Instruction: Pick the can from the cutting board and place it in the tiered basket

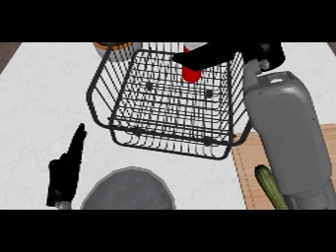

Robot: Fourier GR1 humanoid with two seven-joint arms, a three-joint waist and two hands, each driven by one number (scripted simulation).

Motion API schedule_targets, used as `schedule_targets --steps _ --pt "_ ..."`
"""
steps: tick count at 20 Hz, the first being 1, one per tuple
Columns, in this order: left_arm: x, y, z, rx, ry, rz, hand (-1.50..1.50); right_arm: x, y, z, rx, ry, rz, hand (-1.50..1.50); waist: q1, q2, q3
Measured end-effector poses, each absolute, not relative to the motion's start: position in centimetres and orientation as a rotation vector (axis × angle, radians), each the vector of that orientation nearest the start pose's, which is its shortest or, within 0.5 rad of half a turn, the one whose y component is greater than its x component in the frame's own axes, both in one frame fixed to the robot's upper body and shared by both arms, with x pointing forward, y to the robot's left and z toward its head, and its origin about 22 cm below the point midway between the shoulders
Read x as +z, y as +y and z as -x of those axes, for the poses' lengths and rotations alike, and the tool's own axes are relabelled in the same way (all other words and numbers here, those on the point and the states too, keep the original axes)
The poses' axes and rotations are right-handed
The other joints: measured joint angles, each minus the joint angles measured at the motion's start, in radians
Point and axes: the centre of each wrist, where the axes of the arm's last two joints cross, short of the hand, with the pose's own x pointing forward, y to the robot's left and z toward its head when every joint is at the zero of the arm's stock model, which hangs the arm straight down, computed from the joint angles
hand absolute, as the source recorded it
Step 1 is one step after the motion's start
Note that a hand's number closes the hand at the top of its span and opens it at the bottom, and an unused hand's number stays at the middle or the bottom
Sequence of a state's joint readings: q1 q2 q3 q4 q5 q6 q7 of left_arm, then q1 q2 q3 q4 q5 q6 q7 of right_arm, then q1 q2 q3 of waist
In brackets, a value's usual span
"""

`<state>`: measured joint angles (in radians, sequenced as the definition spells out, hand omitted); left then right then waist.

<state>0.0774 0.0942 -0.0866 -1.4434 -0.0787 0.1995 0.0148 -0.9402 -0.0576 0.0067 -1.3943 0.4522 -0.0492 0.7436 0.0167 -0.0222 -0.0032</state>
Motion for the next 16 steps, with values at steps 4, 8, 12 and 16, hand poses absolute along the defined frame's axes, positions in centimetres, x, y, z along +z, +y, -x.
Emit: schedule_targets --steps 4,8,12,16 --pt "-4.3 24.4 -21.8 -0.035 -1.366 -0.251 0.00 23.8 -11.9 -36.8 0.220 -1.657 0.375 -1.50 -0.006 0.008 0.005" --pt "-4.1 24.5 -21.5 -0.022 -1.362 -0.261 0.00 24.4 -14.9 -36.5 0.033 -1.695 0.457 -1.50 -0.016 0.013 0.007" --pt "-4.1 25.2 -21.4 -0.018 -1.358 -0.257 0.00 25.4 -19.8 -35.6 -0.110 -1.670 0.542 -1.50 -0.027 0.013 0.009" --pt "-4.2 25.4 -20.9 -0.005 -1.364 -0.268 0.00 25.8 -26.0 -33.3 -0.209 -1.638 0.579 -1.50 -0.035 0.012 0.010"
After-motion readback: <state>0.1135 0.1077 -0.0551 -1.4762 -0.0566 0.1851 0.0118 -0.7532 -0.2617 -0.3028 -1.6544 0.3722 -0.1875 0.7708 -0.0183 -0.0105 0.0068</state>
